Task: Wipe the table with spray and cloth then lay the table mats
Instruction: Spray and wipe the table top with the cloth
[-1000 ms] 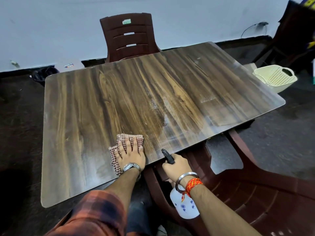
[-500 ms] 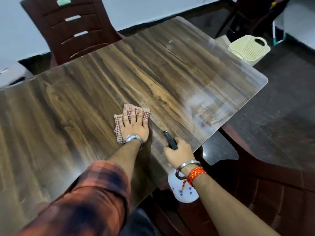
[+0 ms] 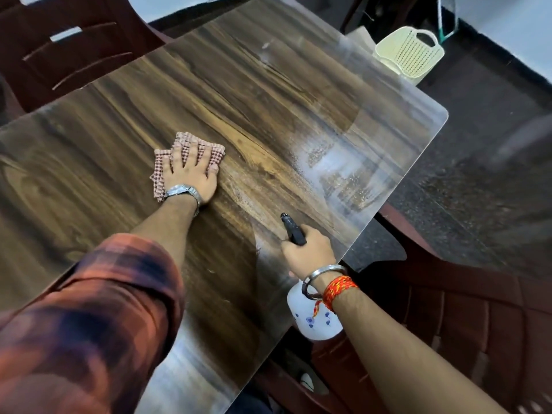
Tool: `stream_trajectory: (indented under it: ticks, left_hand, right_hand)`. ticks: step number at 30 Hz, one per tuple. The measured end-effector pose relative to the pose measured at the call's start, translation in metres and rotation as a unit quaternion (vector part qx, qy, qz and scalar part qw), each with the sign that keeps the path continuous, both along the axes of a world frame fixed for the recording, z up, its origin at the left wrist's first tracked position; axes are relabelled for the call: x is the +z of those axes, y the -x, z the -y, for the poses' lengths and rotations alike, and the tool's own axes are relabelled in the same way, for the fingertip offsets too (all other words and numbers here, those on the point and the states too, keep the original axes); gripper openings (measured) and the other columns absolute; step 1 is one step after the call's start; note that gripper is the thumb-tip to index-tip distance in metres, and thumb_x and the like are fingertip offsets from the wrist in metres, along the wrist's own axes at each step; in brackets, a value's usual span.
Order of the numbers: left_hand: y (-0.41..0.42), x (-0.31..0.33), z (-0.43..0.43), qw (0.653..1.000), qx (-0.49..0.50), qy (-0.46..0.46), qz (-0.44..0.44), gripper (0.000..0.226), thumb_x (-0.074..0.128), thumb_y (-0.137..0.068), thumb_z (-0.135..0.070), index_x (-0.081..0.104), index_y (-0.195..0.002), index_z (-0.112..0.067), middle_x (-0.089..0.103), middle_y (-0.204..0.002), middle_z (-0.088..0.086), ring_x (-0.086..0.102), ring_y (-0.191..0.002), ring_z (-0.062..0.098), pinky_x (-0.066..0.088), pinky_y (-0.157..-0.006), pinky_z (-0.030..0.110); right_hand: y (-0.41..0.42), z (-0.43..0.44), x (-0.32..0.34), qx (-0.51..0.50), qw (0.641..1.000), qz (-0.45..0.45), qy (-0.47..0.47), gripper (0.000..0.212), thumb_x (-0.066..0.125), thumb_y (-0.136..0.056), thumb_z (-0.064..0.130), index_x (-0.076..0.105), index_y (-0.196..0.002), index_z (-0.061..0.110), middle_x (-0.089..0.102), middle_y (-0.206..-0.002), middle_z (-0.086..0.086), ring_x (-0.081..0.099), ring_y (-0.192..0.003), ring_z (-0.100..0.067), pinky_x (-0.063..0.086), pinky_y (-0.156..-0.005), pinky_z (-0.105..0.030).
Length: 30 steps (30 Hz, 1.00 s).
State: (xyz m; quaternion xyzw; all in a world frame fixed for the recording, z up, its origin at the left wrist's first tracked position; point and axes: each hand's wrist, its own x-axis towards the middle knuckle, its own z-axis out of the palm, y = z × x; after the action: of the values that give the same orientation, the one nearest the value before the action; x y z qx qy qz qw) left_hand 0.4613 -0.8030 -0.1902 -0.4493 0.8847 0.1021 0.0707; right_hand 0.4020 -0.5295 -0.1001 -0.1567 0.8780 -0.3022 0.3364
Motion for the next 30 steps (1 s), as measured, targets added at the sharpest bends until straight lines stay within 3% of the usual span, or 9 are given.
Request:
stream_trajectory:
  ticks: [6, 13, 16, 18, 23, 30]
  left_hand:
    - [0.01, 0.002, -0.084, 0.995, -0.1, 0.0, 0.002, 0.057, 0.014, -0.097, -0.055, 0.006, -0.152, -0.041, 0.0, -0.162, -0.009, -0.007, -0.148, 0.025, -0.004, -0.118, 0.05]
    - [-0.021, 0.0, -0.197, 0.997, -0.073, -0.014, -0.001, 0.055, 0.018, -0.098, -0.054, 0.013, -0.151, -0.041, 0.007, -0.162, -0.009, -0.003, -0.148, 0.023, -0.005, -0.117, 0.049]
    - [-0.051, -0.003, -0.248, 0.999, -0.039, -0.012, -0.01, 0.056, 0.018, -0.097, -0.055, 0.017, -0.151, -0.04, 0.008, -0.162, -0.009, -0.002, -0.148, 0.022, -0.002, -0.118, 0.049]
    - [-0.07, -0.002, -0.284, 0.999, -0.013, -0.022, -0.021, 0.059, 0.015, -0.094, -0.057, 0.016, -0.151, -0.042, 0.005, -0.162, -0.012, -0.003, -0.149, 0.021, -0.001, -0.118, 0.049]
    - [-0.134, -0.001, -0.341, 0.995, 0.099, -0.026, 0.004, 0.06, 0.011, -0.093, -0.059, 0.007, -0.151, -0.045, -0.002, -0.161, -0.014, -0.009, -0.148, 0.018, -0.008, -0.117, 0.045]
    - [-0.21, 0.001, -0.354, 0.951, 0.306, -0.046, 0.01, 0.057, 0.019, -0.098, -0.056, 0.007, -0.152, -0.041, -0.003, -0.162, -0.011, -0.007, -0.148, 0.022, -0.01, -0.115, 0.046]
  right_hand:
    - [-0.006, -0.015, -0.004, -0.008, 1.0, -0.01, 0.012, 0.018, 0.056, -0.072, 0.025, 0.058, -0.081, 0.01, 0.067, -0.079, -0.015, 0.068, -0.07, -0.038, 0.059, -0.064, -0.051]
    - [0.006, -0.057, 0.008, 0.016, 0.997, -0.065, 0.041, 0.016, 0.055, -0.073, 0.026, 0.056, -0.077, 0.011, 0.066, -0.073, -0.011, 0.065, -0.071, -0.036, 0.056, -0.066, -0.04]
    - [0.004, -0.083, 0.017, 0.06, 0.994, -0.059, 0.065, 0.016, 0.053, -0.069, 0.03, 0.049, -0.07, 0.014, 0.062, -0.069, -0.009, 0.065, -0.071, -0.038, 0.055, -0.064, -0.038]
    - [0.004, -0.105, 0.02, 0.089, 0.992, -0.052, 0.076, 0.02, 0.05, -0.065, 0.035, 0.049, -0.068, 0.016, 0.067, -0.073, -0.013, 0.067, -0.07, -0.039, 0.058, -0.068, -0.044]
    - [0.0, -0.143, 0.023, 0.152, 0.986, -0.016, 0.063, 0.027, 0.049, -0.063, 0.036, 0.055, -0.077, 0.013, 0.069, -0.08, -0.015, 0.069, -0.069, -0.037, 0.059, -0.072, -0.045]
    - [0.0, -0.15, 0.038, 0.192, 0.975, -0.008, 0.109, 0.014, 0.054, -0.068, 0.03, 0.049, -0.069, 0.017, 0.063, -0.075, -0.012, 0.068, -0.071, -0.039, 0.059, -0.07, -0.05]
